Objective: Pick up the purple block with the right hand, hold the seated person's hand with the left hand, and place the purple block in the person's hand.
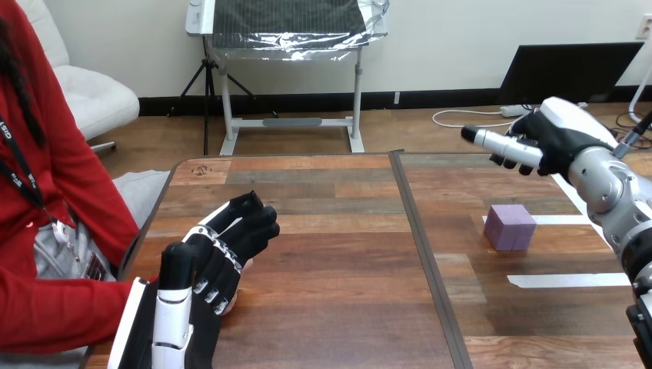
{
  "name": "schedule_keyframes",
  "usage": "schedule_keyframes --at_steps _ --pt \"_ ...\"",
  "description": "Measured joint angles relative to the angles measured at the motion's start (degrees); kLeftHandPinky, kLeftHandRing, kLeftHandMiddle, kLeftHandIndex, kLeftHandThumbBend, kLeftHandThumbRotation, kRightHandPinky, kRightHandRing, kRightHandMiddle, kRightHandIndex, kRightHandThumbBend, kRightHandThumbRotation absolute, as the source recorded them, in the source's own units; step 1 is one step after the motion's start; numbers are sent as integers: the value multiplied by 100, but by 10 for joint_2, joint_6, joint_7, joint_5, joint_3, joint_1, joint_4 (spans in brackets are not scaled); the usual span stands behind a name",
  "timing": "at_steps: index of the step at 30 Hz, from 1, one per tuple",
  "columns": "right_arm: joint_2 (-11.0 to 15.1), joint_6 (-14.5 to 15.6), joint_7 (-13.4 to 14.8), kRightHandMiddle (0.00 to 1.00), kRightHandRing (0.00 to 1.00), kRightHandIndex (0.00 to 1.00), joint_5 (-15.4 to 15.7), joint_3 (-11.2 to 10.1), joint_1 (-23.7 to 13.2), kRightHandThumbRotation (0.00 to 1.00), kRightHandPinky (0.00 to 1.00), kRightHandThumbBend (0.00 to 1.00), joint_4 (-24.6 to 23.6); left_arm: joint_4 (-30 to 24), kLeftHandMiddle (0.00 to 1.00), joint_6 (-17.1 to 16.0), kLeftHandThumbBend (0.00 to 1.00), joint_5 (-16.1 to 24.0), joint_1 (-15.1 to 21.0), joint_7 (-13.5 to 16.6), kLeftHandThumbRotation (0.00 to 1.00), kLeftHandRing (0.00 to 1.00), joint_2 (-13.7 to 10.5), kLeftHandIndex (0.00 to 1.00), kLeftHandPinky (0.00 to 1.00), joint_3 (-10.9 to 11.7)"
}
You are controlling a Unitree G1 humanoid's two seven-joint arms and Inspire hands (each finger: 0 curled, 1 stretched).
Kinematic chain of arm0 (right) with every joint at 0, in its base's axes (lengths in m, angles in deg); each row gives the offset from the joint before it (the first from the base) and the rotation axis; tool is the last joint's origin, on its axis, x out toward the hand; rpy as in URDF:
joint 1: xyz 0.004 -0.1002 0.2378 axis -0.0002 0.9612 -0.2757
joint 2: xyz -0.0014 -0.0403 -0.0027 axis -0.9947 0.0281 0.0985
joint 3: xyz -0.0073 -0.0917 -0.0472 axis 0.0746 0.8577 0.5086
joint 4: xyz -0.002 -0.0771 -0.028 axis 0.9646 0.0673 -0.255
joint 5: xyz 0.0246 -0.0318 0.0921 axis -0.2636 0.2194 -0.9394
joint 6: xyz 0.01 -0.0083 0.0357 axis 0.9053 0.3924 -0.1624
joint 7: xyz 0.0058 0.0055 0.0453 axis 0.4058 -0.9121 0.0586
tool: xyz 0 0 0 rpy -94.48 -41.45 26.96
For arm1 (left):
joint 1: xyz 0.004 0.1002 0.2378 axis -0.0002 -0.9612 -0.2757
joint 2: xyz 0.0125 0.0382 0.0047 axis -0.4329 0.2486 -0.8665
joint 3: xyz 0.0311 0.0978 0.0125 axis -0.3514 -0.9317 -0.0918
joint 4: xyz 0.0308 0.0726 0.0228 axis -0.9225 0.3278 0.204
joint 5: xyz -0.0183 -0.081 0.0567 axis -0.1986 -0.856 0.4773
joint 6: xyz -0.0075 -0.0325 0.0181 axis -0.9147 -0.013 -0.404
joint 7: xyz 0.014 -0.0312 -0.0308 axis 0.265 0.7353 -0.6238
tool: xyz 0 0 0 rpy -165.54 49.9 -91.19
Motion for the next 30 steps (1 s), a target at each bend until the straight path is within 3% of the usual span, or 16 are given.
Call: schedule_keyframes --at_steps 5,11,30 --pt "0 14 -22 75 72 75 3 5 0 100 60 91 0 0 78 0 52 0 0 0 100 79 0 78 84 0" --pt "0 25 -44 73 69 78 9 12 1 100 55 88 1 0 79 0 53 0 0 0 100 80 0 78 85 1" --pt "-2 34 -56 93 91 94 20 22 17 100 81 93 1 0 79 0 52 0 -2 0 100 81 0 78 85 2"
